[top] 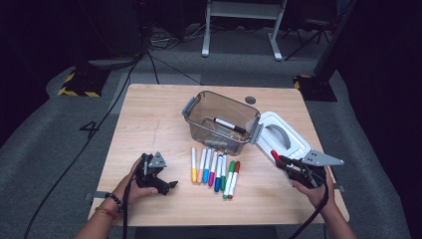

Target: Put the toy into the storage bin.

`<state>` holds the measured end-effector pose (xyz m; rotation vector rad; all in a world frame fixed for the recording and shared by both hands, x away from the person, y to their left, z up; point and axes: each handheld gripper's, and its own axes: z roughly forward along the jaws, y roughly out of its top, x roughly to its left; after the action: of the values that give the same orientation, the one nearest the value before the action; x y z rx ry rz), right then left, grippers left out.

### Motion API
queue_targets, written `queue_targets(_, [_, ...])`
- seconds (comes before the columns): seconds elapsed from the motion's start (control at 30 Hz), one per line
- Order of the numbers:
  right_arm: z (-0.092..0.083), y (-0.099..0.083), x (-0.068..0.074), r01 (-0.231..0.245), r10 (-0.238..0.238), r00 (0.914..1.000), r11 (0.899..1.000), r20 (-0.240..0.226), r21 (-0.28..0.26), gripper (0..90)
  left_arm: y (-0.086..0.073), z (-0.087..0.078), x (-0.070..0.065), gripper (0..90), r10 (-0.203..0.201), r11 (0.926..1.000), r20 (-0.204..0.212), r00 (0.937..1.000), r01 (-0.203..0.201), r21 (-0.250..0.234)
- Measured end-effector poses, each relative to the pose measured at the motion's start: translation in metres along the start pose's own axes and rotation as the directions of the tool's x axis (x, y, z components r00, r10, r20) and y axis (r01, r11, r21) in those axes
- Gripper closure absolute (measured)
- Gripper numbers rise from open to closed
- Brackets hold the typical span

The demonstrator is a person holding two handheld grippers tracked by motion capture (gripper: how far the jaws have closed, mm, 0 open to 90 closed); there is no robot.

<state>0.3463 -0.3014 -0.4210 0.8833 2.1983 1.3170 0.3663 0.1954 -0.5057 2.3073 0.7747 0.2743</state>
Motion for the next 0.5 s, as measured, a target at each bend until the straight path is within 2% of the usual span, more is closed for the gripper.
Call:
queue_targets(0.27, [-0.009, 0.054, -0.009, 0.057, -0.057, 0.9984, 0.993, 0.006, -0.104, 74.5, 0.000, 0.000, 0.000, 0.6, 0.000, 1.0000, 0.000, 1.0000, 0.000, 0.000])
queue_targets(0.5, [-0.001, 0.102, -0.007, 0.121, -0.124, 0.9922, 0.984, -0.013, -0.134, 74.5, 0.000, 0.000, 0.000, 0.5, 0.000, 1.0000, 0.000, 1.0000, 0.000, 0.000])
